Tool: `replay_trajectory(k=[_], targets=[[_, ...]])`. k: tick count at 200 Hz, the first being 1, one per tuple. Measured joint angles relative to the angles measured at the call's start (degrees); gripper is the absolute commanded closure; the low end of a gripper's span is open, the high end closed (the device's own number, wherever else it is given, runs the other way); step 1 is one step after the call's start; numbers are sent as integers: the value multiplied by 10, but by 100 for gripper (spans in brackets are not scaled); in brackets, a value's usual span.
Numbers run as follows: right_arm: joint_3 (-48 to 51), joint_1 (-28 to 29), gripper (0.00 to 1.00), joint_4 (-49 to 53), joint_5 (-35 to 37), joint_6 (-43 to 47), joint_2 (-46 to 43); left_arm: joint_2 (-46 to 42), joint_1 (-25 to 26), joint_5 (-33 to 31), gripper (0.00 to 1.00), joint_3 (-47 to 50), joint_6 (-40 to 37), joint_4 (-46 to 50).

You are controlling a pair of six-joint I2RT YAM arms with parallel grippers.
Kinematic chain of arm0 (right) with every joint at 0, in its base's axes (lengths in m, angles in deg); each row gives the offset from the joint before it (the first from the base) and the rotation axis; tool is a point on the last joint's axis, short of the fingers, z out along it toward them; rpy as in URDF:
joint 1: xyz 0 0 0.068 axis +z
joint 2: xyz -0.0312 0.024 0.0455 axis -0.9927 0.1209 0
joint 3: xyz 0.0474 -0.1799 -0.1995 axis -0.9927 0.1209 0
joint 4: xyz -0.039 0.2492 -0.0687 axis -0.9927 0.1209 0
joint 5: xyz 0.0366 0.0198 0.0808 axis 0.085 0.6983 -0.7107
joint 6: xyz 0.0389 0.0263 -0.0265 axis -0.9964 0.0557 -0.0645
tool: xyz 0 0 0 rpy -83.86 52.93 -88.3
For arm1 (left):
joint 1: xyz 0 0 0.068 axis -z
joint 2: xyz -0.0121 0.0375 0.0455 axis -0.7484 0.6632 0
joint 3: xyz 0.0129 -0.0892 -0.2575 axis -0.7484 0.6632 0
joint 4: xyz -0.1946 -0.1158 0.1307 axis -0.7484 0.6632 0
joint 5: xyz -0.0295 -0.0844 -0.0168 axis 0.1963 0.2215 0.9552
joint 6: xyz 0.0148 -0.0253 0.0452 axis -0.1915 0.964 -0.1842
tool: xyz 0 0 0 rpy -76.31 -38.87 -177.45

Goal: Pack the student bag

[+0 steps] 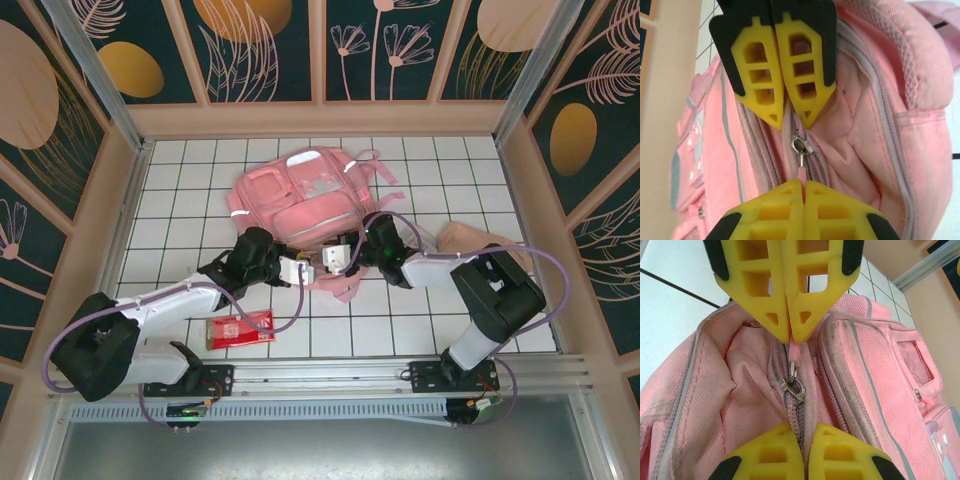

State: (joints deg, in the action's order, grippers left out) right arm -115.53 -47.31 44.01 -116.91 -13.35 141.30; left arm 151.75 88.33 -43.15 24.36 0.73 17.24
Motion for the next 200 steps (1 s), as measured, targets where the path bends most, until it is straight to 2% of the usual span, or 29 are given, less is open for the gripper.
replay_trajectory(k=[36, 79, 104, 106, 110, 115, 119, 124, 150, 166, 181, 200], targets=[[13, -15, 100, -17, -24, -20, -1, -23, 3, -26, 100, 28, -37, -15], [37, -82, 100, -20, -22, -40, -7, -99, -24, -151, 100, 94, -82, 44], [44, -87, 100, -33, -23, -57, -11, -99, -27, -171, 100, 102, -60, 57], [44, -87, 100, -35, -23, -61, -11, -100, -28, -167, 98, 101, -51, 57], [45, -87, 100, -39, -24, -65, -12, -100, -29, -158, 89, 99, -37, 58], [47, -87, 100, -45, -25, -74, -13, -101, -31, -146, 64, 93, -8, 59], [47, -87, 100, -49, -25, -81, -13, -101, -32, -128, 51, 86, 21, 58], [48, -87, 100, -56, -27, -90, -14, -101, -32, -112, 43, 77, 54, 55], [48, -87, 100, -87, -39, -131, -14, -59, -32, -19, 42, -12, 334, -13], [47, -87, 100, -96, -46, -148, -14, 14, -32, 23, 53, -99, 499, -26], [45, -86, 100, -99, -53, -161, -14, 72, -33, 66, 53, -162, 619, -22], [38, -84, 100, -99, -59, -171, -12, 108, -32, 114, 51, -194, 740, 8]])
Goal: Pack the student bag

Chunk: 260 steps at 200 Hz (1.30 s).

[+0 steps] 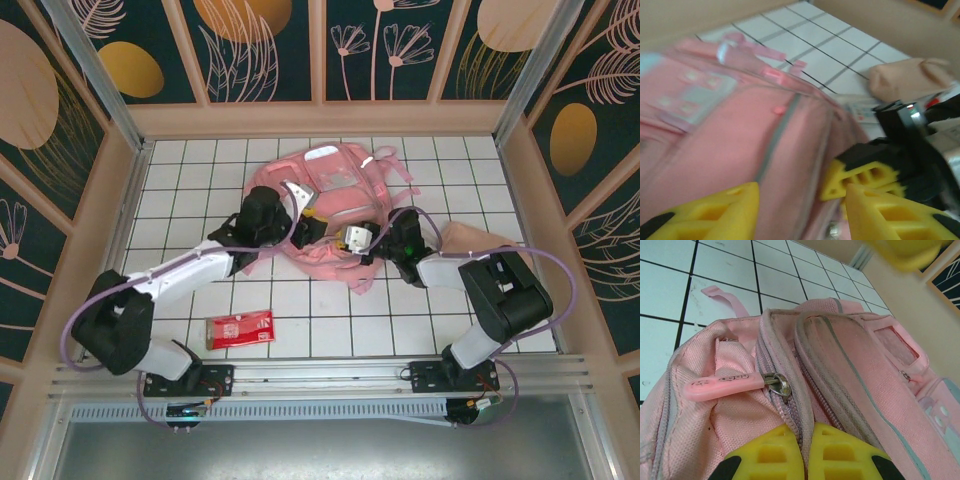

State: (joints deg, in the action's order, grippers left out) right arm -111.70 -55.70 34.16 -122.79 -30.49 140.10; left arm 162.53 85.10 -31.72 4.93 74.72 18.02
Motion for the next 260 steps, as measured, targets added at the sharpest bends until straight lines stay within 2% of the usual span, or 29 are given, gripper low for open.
replay_trajectory(k=[29, 55, 85, 141, 176, 195, 238, 260], targets=[[-14, 1, 100, 5, -10, -10, 6, 27, 0, 66, 60, -7, 141, 42], [-17, 1, 100, 14, -11, -16, 7, 34, 0, 82, 61, 0, 209, 68], [-17, 1, 100, 19, -11, -17, 9, 32, 0, 81, 68, 1, 241, 99], [-24, 5, 100, 33, -10, -16, 9, 39, 0, 72, 64, 1, 263, 129], [-26, 10, 100, 46, -6, -14, 10, 66, 0, 96, 64, 1, 283, 117], [-26, 12, 100, 50, -3, -8, 11, 73, -1, 106, 69, 0, 291, 114], [-30, 16, 100, 63, 7, 4, 11, 91, -5, 115, 99, -16, 295, 131], [-31, 16, 100, 68, 11, 14, 11, 93, -12, 115, 100, -25, 289, 147]])
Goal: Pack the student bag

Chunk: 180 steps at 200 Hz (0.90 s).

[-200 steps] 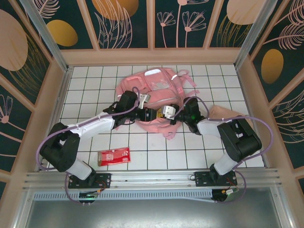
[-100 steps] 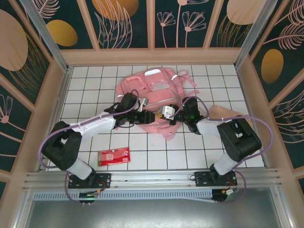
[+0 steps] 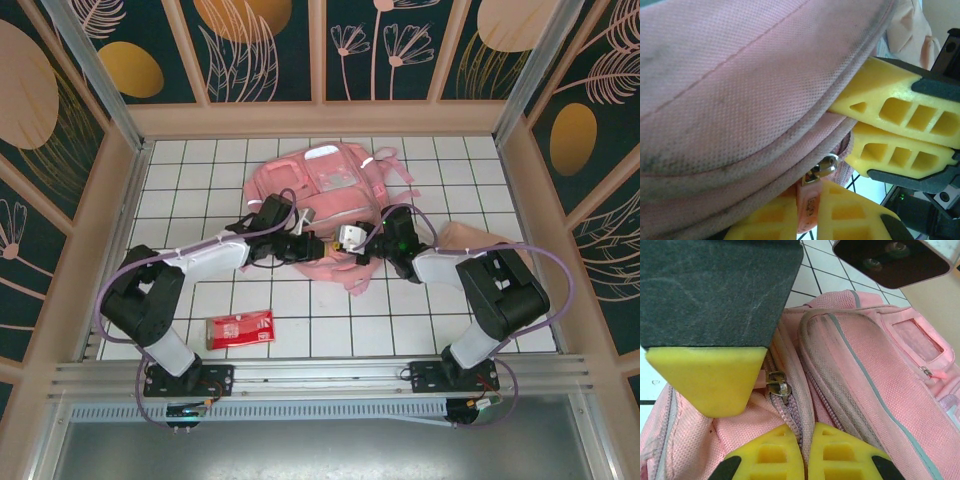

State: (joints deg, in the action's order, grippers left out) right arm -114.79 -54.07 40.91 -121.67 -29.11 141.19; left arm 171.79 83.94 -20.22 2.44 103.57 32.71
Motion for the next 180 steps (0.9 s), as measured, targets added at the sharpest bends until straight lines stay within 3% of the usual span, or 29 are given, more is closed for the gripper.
replay_trajectory(k=[42, 80, 132, 180], targets=[[-11, 8, 100, 24, 15, 46, 0, -9, -19, 3, 100, -20, -67, 56], [-14, 9, 100, 44, 16, 89, 0, -23, -35, -5, 100, -32, -214, 105], [-11, 8, 100, 40, 8, 89, -14, -46, -36, -30, 100, -26, -402, 109], [-6, 7, 100, 45, -5, 86, -16, -47, -41, -16, 100, 9, -482, 72]])
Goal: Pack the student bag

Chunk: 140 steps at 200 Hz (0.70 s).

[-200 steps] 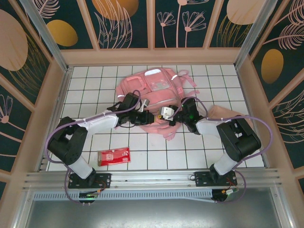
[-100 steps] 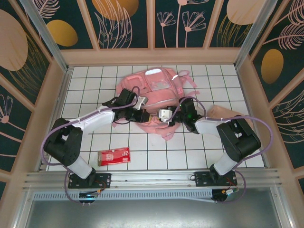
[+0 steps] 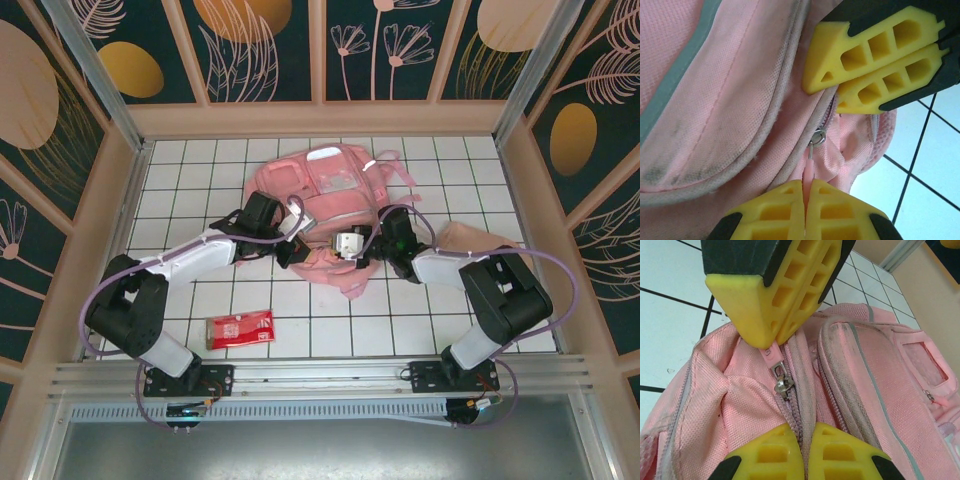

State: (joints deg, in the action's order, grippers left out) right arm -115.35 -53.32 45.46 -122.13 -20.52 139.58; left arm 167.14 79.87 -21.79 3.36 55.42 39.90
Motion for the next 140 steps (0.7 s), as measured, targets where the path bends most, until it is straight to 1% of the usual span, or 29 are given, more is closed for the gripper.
replay_trajectory(k=[22, 41, 51, 59, 68, 109, 140], targets=[[0, 0, 100, 0, 5, 0, 0, 0, -8, -14, 100, 2, 3, -1], [2, -3, 100, -1, 19, 1, -1, 0, -38, -22, 100, 18, 12, 0], [5, -6, 100, -1, 24, 1, -4, 1, -56, -41, 100, 25, 12, 7], [10, -10, 100, 0, 26, 2, -9, 3, -73, -72, 100, 28, 12, 16], [15, -14, 100, 2, 26, 2, -13, 9, -91, -90, 100, 28, 11, 13], [17, -14, 100, 4, 14, 3, -14, 23, -122, -127, 100, 25, 8, -13], [17, -13, 100, 5, -1, 7, -20, 40, -155, -172, 100, -6, 14, -25]])
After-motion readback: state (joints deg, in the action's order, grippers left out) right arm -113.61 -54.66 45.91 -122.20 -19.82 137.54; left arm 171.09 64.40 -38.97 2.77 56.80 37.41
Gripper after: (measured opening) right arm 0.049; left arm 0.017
